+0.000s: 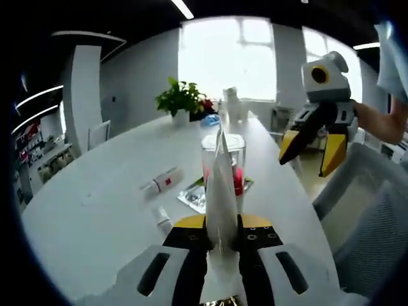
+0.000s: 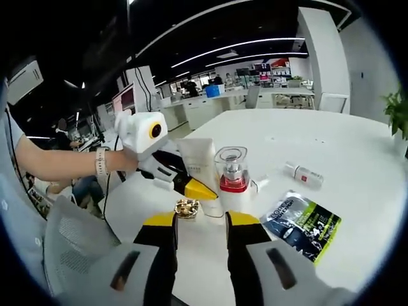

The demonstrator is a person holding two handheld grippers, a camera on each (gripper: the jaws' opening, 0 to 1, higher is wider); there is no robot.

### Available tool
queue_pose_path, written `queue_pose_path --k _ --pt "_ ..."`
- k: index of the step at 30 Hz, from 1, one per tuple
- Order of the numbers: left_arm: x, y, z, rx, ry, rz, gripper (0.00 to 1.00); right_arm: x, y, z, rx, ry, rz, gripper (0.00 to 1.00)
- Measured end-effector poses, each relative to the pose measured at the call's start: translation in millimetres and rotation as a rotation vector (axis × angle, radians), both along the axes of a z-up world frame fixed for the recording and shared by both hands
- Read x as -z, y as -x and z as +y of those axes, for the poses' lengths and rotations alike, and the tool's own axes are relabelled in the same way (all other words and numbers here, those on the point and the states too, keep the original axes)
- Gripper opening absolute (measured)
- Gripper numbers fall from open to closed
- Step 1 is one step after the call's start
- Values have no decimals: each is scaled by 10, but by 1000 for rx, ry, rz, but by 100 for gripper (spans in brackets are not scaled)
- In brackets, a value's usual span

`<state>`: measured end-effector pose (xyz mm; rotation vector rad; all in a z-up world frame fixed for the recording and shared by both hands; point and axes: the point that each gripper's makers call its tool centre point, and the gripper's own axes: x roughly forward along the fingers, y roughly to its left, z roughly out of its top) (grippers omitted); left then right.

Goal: Arrange the skincare products in the storage area until every visible bottle or jar stands upright without overlapping.

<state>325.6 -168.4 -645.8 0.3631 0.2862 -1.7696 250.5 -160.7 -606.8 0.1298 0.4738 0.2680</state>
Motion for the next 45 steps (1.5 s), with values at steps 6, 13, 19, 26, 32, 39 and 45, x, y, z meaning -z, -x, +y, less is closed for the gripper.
queue_pose_path --k 6,13,19,26,32,39,45 --pt "-1 7 -5 0 3 12 14 9 4 -13 2 1 2 30" --pt "-3 14 -16 -3 7 23 14 27 13 -33 1 3 7 30" --pt "-6 15 -20 -2 14 32 15 25 19 -34 2 4 8 32" --pt "3 -15 -26 -27 22 51 17 22 22 -40 4 13 10 35" --pt "-8 14 -12 -15 22 42 16 21 25 -40 4 14 11 36" --pt "-6 13 -9 -9 22 70 16 35 36 -3 -7 15 18 35" --pt "-8 20 -10 -5 24 69 16 35 46 -41 4 15 19 37"
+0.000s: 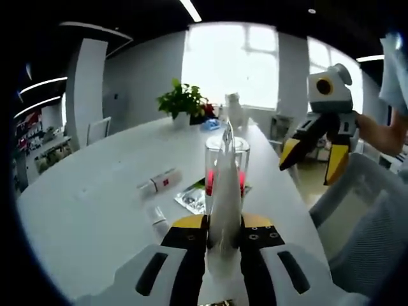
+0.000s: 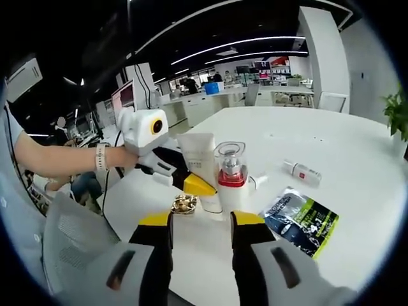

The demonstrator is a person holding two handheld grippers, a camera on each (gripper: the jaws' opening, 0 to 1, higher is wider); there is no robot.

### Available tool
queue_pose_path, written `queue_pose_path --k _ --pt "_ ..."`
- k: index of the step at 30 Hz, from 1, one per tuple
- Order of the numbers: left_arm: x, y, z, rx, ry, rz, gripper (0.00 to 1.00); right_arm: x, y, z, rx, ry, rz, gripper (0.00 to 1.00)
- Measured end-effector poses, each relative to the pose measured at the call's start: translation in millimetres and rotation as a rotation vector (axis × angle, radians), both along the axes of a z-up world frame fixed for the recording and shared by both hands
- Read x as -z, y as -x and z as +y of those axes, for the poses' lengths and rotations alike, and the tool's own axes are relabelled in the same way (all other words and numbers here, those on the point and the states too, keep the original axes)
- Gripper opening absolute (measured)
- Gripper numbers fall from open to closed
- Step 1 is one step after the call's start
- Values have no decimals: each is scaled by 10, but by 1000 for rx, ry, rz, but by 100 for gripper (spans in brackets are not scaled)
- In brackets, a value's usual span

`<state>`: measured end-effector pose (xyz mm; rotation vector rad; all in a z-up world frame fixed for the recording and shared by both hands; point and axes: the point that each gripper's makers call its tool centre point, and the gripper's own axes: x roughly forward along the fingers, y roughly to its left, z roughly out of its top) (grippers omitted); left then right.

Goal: Arrange the skincare products in the storage area until every visible bottle or jar stands upright without overlapping.

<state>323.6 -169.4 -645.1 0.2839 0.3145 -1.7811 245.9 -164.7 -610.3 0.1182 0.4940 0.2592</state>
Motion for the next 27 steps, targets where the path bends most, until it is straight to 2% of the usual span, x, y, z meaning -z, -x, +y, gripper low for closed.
queue_pose_path --k 7,15,20,27 --pt "-21 -5 -3 -7 6 2 19 -23 -20 1 -2 7 -2 41" --pt "-102 26 50 -5 17 -5 31 -22 -38 25 -6 19 0 46" --pt "-153 32 108 -28 8 -35 39 -29 -46 24 -1 28 0 51" --pt "-240 47 212 -51 7 -47 44 -54 -44 22 6 54 -1 58"
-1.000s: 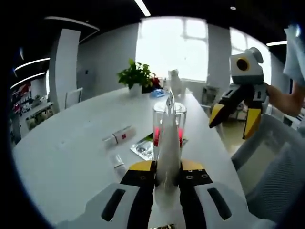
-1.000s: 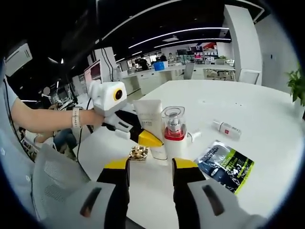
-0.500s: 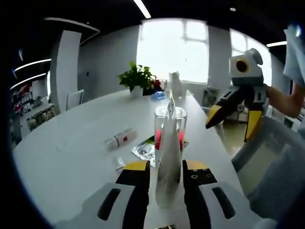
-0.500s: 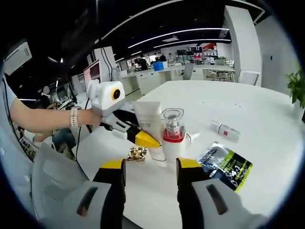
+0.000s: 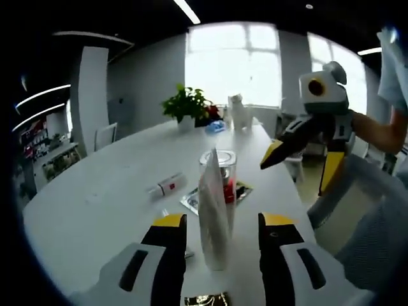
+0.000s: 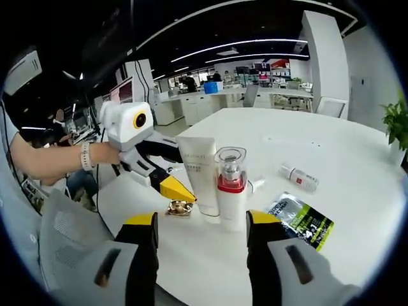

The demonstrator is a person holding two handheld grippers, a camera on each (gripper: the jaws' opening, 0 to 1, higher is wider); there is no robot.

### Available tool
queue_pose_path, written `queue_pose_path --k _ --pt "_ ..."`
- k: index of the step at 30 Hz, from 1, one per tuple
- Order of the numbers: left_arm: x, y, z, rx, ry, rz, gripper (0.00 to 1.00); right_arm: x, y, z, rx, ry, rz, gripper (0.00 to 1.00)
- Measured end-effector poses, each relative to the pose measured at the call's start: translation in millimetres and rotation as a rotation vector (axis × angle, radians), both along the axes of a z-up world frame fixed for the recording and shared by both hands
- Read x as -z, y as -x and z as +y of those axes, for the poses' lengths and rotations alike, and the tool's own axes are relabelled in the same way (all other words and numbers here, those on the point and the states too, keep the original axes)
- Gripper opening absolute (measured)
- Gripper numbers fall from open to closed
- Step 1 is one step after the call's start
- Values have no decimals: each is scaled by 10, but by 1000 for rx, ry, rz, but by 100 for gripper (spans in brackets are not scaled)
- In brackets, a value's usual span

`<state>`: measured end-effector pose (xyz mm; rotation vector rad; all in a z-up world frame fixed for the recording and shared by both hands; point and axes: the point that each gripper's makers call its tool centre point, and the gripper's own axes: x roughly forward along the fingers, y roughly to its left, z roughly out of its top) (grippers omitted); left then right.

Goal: Arrange the skincare products in the storage area until every visible bottle or jar stands upright without overlapping.

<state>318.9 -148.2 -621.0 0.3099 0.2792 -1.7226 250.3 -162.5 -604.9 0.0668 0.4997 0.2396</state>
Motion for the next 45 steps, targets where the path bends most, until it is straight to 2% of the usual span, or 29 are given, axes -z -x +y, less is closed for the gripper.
queue_pose_path --k 6,16,19,23,30,35,45 --pt "-64 -20 135 -43 -4 -12 51 -17 4 -4 4 22 -4 65" --pt "-183 -11 396 -119 -20 -9 74 -56 -18 -1 1 69 -11 74" --pt "-233 -21 449 -148 -5 5 79 -82 -23 -4 0 74 -14 75" --pt "-259 -49 520 -184 -9 -9 84 -96 -23 -15 -4 111 -8 78" --pt "-329 -92 662 -255 -7 -3 91 -111 -28 -70 -3 147 -5 86" --pt "-356 -48 763 -276 -12 -16 97 -112 -27 -86 -2 160 -1 89" --pt "-421 -71 942 -338 0 -24 97 -113 -43 -62 -15 175 2 96"
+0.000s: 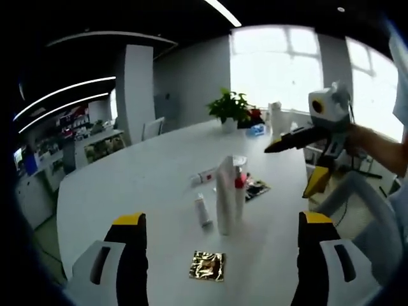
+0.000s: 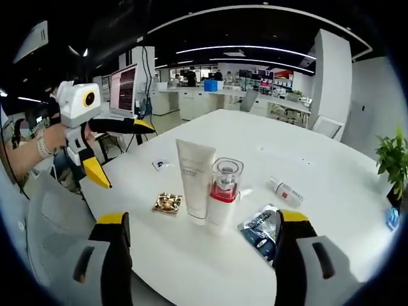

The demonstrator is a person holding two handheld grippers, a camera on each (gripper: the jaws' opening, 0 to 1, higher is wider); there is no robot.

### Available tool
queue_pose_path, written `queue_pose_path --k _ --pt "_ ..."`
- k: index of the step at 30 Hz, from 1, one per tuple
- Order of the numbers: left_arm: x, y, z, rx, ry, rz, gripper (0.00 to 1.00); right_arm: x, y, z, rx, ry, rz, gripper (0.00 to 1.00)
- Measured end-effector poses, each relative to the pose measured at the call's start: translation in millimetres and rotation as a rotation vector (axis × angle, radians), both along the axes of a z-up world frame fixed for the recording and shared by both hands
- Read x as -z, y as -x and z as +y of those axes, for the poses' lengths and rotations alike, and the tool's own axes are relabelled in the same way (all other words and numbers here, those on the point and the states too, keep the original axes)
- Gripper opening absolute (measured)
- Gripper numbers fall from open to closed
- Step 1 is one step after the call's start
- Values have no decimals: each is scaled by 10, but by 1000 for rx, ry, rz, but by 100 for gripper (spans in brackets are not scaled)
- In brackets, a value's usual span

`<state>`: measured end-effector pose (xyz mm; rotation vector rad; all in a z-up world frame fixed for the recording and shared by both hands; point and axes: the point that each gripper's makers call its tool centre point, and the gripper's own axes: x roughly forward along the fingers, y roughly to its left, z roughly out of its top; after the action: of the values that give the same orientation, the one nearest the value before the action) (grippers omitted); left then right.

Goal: Arrange the skincare products in the storage area until every visible bottle or jar stands upright without overlapping.

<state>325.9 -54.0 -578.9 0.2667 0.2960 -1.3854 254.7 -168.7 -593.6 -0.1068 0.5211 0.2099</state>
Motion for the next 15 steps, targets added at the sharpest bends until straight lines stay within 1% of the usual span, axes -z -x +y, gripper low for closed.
queue_pose_path --k 1,3,9,14,15 --pt "-21 -8 17 -14 7 5 97 1 -2 3 -1 2 1 97" --pt "-48 14 44 -18 14 8 97 -5 -11 12 -3 4 -4 99" --pt "-61 51 126 -32 7 -6 97 13 -13 31 -15 4 4 100" --pt "-86 21 177 -70 33 18 97 31 -9 19 -23 9 8 99" --pt "-78 19 181 -74 30 23 97 39 -9 12 -26 9 10 98"
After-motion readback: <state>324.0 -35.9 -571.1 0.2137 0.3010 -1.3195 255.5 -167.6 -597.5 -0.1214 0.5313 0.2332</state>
